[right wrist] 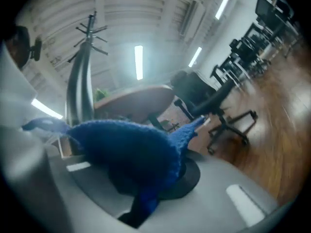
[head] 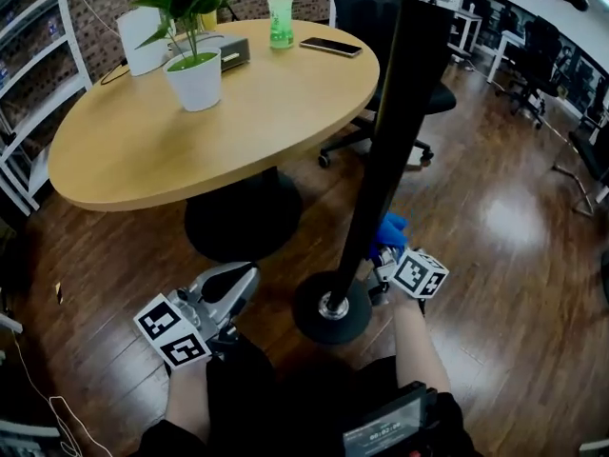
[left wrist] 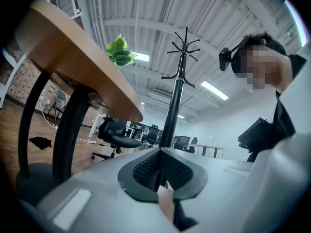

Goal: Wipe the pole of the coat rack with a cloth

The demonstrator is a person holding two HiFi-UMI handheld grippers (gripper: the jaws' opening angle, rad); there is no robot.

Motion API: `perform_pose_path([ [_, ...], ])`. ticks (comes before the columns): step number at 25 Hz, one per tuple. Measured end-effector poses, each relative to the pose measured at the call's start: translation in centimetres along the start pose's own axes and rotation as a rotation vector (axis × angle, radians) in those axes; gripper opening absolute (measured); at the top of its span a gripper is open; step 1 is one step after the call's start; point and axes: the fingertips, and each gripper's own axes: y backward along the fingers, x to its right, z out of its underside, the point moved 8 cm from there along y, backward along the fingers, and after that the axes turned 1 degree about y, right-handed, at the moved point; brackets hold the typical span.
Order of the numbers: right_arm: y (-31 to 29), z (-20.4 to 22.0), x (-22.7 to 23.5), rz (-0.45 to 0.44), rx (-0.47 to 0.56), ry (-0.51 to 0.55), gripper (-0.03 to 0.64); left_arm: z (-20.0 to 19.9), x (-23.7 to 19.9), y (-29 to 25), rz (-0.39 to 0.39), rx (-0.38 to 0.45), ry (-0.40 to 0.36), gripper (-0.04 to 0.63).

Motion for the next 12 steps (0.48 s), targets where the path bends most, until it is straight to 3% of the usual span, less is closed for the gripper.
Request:
perform_pose_path([
  [3,1.7,6.6,3.9,0.071,-0.09,-0.148,0.021,1.2,-0.5,-0.3,-0.001,-0.033,0.015,0.002],
  [6,3.2,11.0,6.6,0.143,-0.15,-0.195,0.021,2.2,-1.1,-0.4,-0.007,-0.046,0.029,0.002],
  [9,3.8,13.1,7.8,0.162,-0.179,-0.221,0.021,2.7,-1.7,-0.7,-0.008,-0.054,0.036,0.002],
  [12,3.8,12.5,7.0,0.14,-0.164,-0.207,0.021,2.9,-1.9,-0.9,-0.009,-0.056,0.039,0.002],
])
